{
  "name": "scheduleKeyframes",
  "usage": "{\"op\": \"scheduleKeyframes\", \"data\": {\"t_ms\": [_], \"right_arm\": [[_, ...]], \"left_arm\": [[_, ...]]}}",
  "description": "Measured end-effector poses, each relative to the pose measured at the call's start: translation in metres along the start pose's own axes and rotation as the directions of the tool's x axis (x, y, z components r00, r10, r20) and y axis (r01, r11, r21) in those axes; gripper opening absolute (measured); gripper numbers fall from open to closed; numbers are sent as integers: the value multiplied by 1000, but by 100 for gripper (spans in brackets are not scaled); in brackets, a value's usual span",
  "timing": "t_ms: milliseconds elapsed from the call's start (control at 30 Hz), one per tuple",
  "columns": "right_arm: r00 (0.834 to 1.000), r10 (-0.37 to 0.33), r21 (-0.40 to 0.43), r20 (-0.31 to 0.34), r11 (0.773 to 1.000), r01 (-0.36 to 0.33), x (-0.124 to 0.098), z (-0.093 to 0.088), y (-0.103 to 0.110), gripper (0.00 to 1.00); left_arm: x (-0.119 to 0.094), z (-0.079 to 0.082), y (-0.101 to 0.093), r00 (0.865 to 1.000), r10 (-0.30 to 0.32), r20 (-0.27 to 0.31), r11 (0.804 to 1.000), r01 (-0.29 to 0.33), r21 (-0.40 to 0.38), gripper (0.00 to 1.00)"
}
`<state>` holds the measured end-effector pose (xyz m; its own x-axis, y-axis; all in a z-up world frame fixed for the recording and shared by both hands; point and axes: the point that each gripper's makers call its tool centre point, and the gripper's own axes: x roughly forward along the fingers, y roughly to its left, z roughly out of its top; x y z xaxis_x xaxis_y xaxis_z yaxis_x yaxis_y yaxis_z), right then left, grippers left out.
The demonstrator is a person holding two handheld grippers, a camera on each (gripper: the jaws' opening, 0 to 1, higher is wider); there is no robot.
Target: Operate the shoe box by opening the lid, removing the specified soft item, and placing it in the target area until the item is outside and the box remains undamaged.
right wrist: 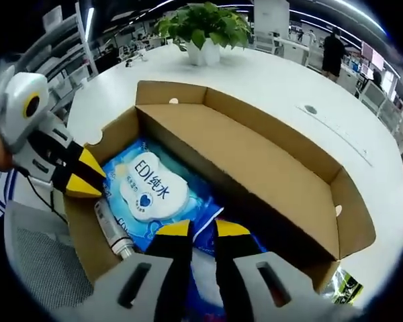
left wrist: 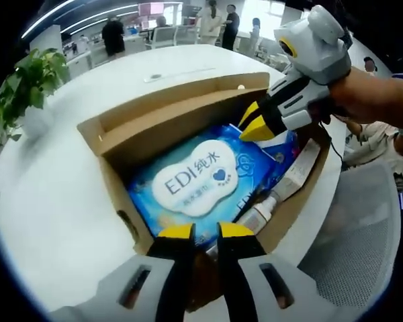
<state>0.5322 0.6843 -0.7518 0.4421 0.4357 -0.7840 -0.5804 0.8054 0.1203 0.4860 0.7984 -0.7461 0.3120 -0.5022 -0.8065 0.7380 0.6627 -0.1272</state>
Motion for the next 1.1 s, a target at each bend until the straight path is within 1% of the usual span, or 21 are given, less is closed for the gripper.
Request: {"op": "scheduleKeyframes", "data": {"t_ms": [33,67,133,200,267,367,433,500,533,567,633,800,967,1100], "right_arm": [[1000,25,-3,14,1000,-25,2,3,5,10],[1000,20,-7,8,1000,-19,4,2,4,11],[1000,21,-23,3,1000,-21,6,2,4,8],[999,37,-25,9,999,-36,8,3,5,6],[999,51,-54,10,997,-51,12,3,8,6],[998,53,-73,-13,996,-54,20,-1,10,7],[998,50,-93,-22,994,-52,22,-3,9,5],[998,47,-136,-32,989,-51,23,-4,11,2],[998,50,-181,-33,982,-55,23,-3,14,0],[999,33,-198,-30,980,-38,22,-3,13,0],[999,35,-202,-28,978,-39,21,-3,15,0],[1000,24,-264,-11,964,-26,14,0,15,0],[1000,23,-280,9,960,-20,2,5,13,0],[1000,9,-297,16,955,-4,-10,3,7,0]], "left_arm": [[0,0,0,1000,0,0,1000,0,0,9],[0,0,0,1000,-1,0,1000,1,1,9],[0,0,0,1000,-3,2,1000,3,1,9],[0,0,-1,1000,-4,3,1000,4,0,9],[0,0,-1,1000,-4,3,1000,4,-1,9],[0,0,-1,1000,-5,0,1000,5,1,9],[0,0,-1,1000,-6,0,1000,6,3,10],[0,0,-1,1000,-7,0,1000,7,5,9],[0,-1,-1,1000,-8,0,1000,8,5,9],[0,-1,-1,1000,-9,1,1000,9,4,9],[0,0,-1,1000,-8,3,1000,8,6,9],[0,0,-2,1000,-8,11,1000,8,17,11],[0,0,-2,1000,-5,13,1000,5,18,12],[0,-1,-2,1000,-3,14,1000,3,18,13]]}}
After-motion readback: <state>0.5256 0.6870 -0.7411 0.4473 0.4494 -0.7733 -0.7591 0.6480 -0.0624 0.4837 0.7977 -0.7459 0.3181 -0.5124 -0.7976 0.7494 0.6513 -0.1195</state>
